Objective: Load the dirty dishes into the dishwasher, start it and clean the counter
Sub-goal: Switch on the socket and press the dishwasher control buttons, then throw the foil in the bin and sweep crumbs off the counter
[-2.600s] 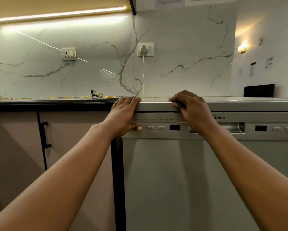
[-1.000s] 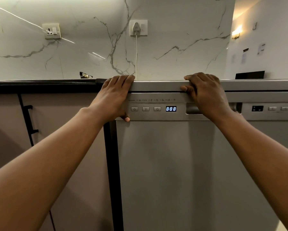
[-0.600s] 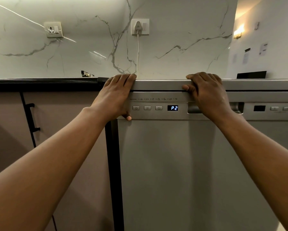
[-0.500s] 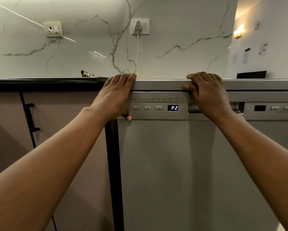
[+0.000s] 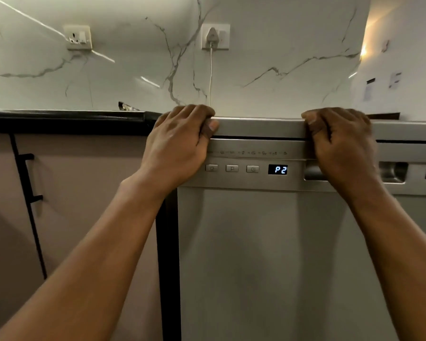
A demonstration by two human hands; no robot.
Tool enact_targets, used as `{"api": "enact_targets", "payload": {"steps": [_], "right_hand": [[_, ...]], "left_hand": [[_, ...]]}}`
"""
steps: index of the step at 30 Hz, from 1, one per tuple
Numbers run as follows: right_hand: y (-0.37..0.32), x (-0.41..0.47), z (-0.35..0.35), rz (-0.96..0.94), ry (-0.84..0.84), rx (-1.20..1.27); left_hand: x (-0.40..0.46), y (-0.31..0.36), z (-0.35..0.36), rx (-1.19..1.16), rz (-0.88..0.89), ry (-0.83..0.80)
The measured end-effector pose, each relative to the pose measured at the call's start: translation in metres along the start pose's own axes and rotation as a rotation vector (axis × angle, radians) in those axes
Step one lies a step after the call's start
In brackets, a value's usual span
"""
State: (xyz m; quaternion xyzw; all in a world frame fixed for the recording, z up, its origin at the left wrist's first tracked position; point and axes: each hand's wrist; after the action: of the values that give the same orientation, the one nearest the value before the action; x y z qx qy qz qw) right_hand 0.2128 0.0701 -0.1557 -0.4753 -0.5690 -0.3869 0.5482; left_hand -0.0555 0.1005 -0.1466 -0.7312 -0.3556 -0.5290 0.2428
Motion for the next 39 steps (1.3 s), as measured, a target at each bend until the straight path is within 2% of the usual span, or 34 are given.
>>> {"api": "enact_targets", "payload": {"steps": [6, 8, 10, 12, 15, 18, 21, 24, 30, 36, 39], "right_hand": [[-0.031, 0.010, -0.007, 0.253, 0.022, 0.054], [-0.036, 0.011, -0.013, 0.330, -0.024, 0.030], [-0.043, 0.026, -0.017, 0.425, -0.115, -0.031], [-0.054, 0.050, -0.025, 0.473, -0.255, -0.136], [-0.063, 0.088, -0.034, 0.593, -0.557, -0.218], [-0.065, 0.123, -0.036, 0.702, -0.926, -0.350], [-0.067, 0.154, -0.022, 0.739, -1.129, -0.480], [-0.063, 0.176, -0.002, 0.763, -1.210, -0.533], [-0.065, 0.192, 0.053, 0.747, -1.159, -0.506], [-0.095, 0.190, 0.136, 0.588, -1.070, -0.279], [-0.114, 0.189, 0.172, 0.558, -1.038, -0.163]], "left_hand": [[0.050, -0.001, -0.028, 0.100, -0.004, -0.211], [0.061, 0.003, -0.032, 0.120, 0.030, -0.282], [0.079, 0.007, -0.037, 0.056, -0.015, -0.440], [0.100, 0.010, -0.042, -0.001, -0.103, -0.674], [0.126, 0.007, -0.041, 0.026, -0.082, -0.969], [0.146, 0.006, -0.044, -0.013, -0.050, -1.133], [0.160, 0.003, -0.042, -0.039, -0.010, -1.244], [0.172, -0.015, -0.036, -0.145, -0.017, -1.287], [0.196, -0.061, -0.023, -0.318, -0.021, -1.334], [0.208, -0.125, -0.030, -0.301, -0.163, -1.220], [0.202, -0.161, -0.036, -0.199, -0.267, -1.122]]}}
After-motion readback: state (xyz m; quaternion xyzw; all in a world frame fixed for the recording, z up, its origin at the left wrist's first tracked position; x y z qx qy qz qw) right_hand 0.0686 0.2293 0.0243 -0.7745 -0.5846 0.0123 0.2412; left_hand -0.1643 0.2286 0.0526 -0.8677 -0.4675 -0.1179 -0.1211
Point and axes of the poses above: each hand's wrist, its own x-axis towards the middle knuckle, its own z-axis out of the palm, y = z × x, and after that the axes turned 9 degrees about y, right-handed
